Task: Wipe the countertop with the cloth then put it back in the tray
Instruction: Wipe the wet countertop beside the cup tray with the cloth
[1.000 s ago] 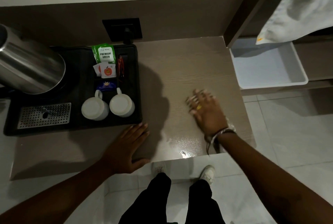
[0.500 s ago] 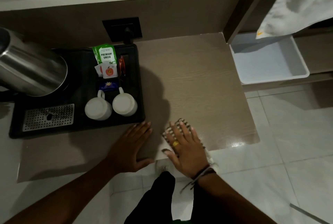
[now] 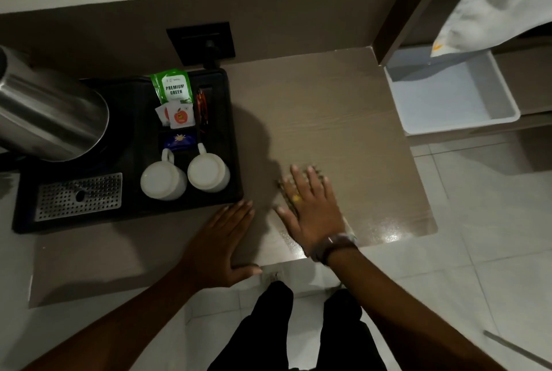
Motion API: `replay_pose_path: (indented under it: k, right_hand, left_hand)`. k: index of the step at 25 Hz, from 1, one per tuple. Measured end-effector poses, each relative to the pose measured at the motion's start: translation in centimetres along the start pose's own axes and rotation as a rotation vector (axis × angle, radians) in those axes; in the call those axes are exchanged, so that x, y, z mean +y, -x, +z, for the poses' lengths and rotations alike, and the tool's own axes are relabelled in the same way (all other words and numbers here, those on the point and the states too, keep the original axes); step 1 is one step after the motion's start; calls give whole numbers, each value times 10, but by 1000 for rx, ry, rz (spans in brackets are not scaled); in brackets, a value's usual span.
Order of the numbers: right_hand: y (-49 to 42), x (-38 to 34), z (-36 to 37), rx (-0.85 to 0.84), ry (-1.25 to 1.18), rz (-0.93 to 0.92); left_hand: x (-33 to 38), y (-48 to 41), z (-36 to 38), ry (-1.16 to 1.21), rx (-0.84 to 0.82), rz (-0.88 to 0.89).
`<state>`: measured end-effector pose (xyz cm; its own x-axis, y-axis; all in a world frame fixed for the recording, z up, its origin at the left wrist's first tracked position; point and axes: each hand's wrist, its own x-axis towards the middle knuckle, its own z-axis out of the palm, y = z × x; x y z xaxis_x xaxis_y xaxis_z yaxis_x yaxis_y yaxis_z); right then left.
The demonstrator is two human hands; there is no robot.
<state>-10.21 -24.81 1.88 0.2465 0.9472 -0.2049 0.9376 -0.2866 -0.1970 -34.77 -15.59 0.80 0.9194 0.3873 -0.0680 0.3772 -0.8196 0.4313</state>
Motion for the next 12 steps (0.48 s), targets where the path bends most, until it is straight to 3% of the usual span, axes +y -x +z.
replay_pose_path:
  k: [3,6,8,10,12]
  right_hand:
    - [45,81,-10,91,-29,258]
    - [-13,133,-36,157,-153,611]
    - [-75,104,-38,170,-182,578]
    - [-91,54,-27,101,-108,367]
    - [-53,27,-9,41,0,122]
  left_hand:
    - [1,1,3,-14,7,-19]
    - [2,1,4,-38,-20,-21]
    - [0,2,3,-39,-35,-25]
    - [0,1,1,-45,-43,-22]
    - [0,-1,1,-57,-38,-16]
